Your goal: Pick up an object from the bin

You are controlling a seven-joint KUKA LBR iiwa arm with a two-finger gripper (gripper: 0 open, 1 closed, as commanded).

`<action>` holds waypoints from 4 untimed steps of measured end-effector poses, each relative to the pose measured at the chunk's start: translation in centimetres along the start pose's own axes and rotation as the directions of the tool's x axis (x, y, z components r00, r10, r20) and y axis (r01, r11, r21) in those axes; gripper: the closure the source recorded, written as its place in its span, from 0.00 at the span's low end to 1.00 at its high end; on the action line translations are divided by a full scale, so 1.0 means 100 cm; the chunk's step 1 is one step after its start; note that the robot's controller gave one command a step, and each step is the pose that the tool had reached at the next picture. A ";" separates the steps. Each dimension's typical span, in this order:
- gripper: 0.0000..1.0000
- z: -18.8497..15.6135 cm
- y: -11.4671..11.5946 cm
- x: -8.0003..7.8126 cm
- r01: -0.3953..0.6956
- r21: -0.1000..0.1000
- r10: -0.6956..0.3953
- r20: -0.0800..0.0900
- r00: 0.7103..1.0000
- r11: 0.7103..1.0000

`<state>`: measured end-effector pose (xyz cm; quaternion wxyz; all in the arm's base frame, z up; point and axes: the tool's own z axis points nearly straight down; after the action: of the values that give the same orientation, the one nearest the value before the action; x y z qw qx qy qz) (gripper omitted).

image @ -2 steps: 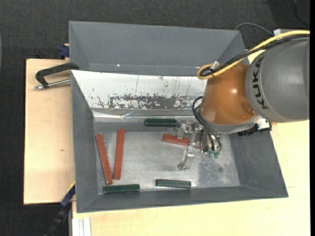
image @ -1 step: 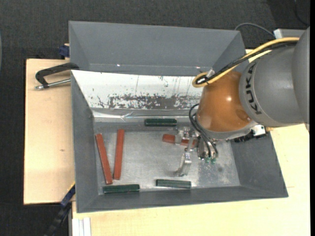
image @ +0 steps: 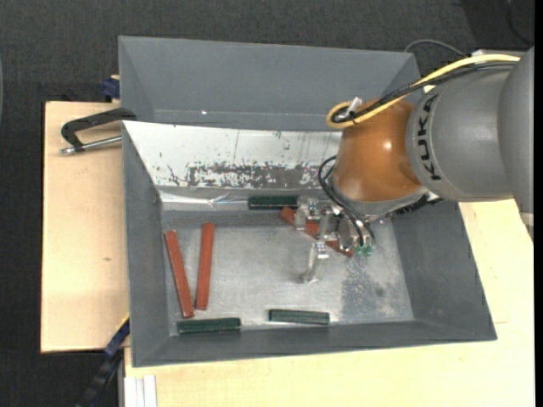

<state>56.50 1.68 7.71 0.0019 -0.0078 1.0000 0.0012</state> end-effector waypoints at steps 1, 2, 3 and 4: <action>0.00 -0.038 -0.018 0.024 -0.074 0.001 0.074 -0.006 0.997 0.997; 0.00 -0.048 -0.022 0.029 -0.155 0.001 0.155 -0.005 0.988 0.988; 0.00 -0.072 -0.007 0.036 -0.287 0.002 0.287 0.000 0.958 0.958; 0.00 -0.077 0.000 0.016 -0.067 0.001 0.067 0.003 0.998 0.998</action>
Offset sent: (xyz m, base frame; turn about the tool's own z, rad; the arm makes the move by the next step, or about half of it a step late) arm 0.0199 -0.0608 -0.0043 0.1606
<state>54.87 1.66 15.40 0.0031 0.0259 0.9997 0.0009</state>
